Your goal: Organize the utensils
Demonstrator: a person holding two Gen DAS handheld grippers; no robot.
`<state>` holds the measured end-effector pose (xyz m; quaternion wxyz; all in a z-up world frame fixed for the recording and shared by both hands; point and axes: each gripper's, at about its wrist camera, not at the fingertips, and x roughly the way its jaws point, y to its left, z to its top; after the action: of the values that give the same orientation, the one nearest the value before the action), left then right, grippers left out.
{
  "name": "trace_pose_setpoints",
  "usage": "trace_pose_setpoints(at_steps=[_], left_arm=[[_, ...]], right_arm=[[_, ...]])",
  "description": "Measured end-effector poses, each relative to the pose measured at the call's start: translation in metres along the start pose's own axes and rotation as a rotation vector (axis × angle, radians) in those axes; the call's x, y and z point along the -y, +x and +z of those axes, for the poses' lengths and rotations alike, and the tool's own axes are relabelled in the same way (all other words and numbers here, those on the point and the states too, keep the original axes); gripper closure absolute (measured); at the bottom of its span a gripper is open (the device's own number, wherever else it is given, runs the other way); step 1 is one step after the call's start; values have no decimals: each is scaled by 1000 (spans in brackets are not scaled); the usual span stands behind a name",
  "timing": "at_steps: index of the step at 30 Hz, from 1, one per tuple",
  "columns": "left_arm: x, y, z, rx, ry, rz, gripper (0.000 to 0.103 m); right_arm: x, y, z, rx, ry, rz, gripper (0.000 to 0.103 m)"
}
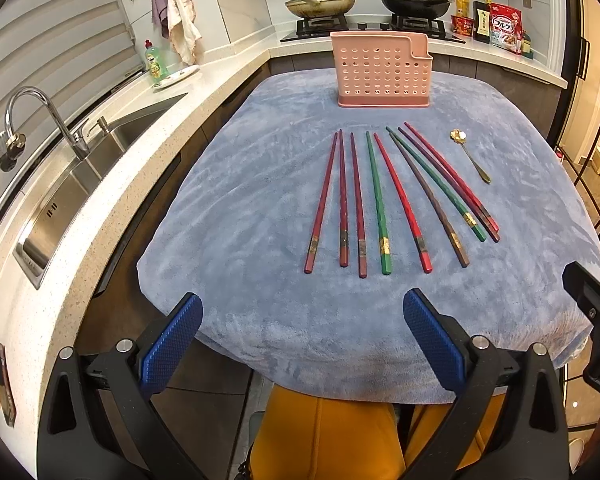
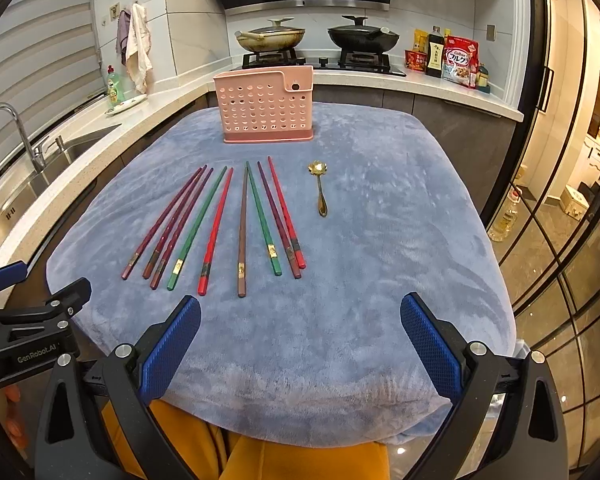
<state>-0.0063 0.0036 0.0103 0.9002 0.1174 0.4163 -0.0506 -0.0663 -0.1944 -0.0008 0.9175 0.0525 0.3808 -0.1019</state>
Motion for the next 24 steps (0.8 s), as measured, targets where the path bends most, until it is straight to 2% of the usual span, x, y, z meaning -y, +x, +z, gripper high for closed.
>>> trace_pose_setpoints(at_steps=[24], left_arm=[[14, 17, 0, -22, 3, 6, 7]], right_arm=[[-1, 5, 2, -7, -9, 2, 7]])
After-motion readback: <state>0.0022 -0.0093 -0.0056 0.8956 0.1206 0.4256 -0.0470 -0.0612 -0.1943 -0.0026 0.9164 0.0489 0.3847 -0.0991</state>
